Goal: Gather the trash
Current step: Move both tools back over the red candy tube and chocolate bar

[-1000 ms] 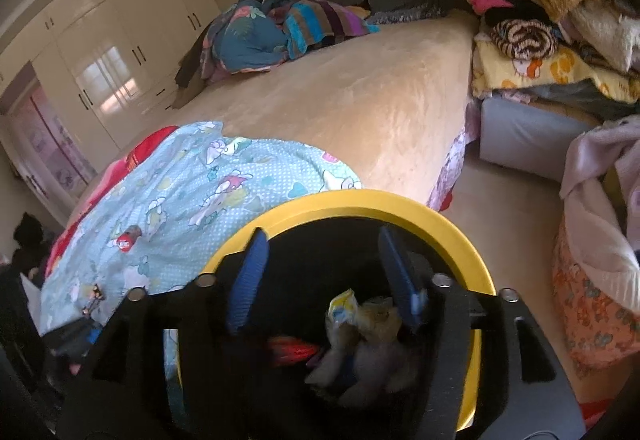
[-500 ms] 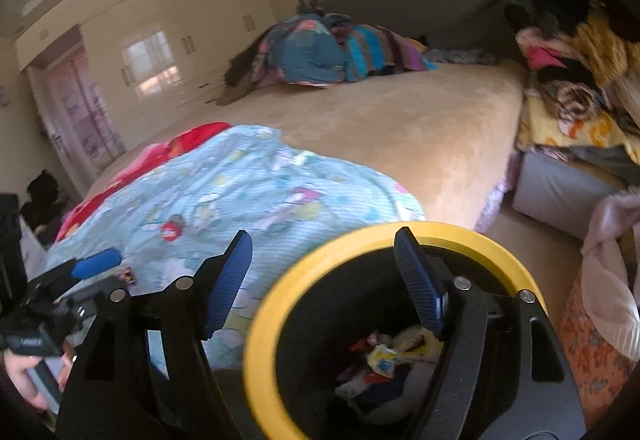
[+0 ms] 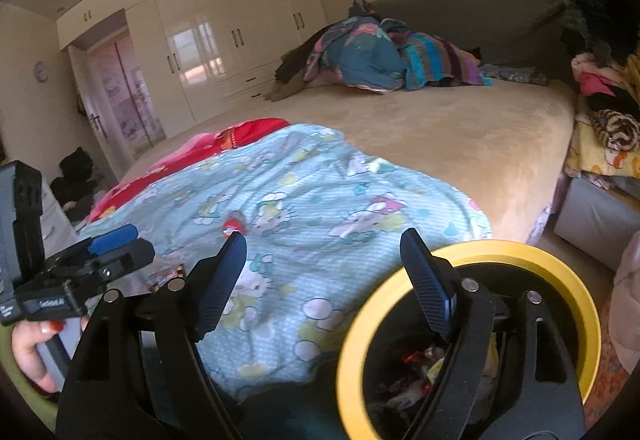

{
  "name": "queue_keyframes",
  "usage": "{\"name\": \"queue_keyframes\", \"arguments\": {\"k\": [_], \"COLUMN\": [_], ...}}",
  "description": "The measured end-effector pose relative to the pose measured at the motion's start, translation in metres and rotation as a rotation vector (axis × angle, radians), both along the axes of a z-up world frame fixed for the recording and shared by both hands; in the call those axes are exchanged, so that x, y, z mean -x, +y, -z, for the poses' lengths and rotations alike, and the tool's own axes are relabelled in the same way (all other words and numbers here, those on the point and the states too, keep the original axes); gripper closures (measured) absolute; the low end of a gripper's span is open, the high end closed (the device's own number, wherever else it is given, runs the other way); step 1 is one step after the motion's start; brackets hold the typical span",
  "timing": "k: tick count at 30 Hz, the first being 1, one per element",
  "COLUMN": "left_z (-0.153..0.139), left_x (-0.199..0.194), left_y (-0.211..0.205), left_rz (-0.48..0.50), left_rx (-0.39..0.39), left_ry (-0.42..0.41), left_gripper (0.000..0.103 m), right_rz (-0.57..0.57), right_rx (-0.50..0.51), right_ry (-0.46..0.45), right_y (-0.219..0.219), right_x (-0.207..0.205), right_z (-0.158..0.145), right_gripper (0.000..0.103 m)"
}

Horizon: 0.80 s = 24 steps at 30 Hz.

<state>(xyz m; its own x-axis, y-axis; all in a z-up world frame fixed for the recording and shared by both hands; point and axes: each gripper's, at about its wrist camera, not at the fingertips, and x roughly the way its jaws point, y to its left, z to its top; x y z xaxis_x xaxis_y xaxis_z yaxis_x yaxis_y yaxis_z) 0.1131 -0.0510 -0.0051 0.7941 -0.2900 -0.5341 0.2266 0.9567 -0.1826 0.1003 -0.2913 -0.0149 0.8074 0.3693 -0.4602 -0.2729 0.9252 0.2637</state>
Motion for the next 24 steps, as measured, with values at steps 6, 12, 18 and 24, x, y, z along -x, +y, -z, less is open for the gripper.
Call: {"name": "queue_keyframes", "arguments": {"k": [6, 12, 18, 24], "left_z": [0.0, -0.001, 0.002, 0.017], "left_x": [0.0, 0.0, 0.002, -0.003], "left_y": [0.03, 0.054, 0.074, 0.099], "left_rz": [-0.077, -0.13, -0.171, -0.212], "left_rx": [-0.008, 0.004, -0.003, -0.007], "left_ry": [-0.009, -0.009, -0.004, 0.052], "left_gripper": [0.007, 0.007, 0.007, 0.007], "right_rz": [-0.042, -0.085, -0.122, -0.16], "right_rx": [0.017, 0.032, 0.038, 0.053], "right_ry": [0.01, 0.013, 0.015, 0.038], "right_y": [0.023, 0.046, 0.068, 0.091], "right_x": [-0.005, -0.007, -0.014, -0.028], "right_z": [0.002, 0.002, 0.002, 0.008], "right_gripper": [0.031, 0.031, 0.031, 0.031]}}
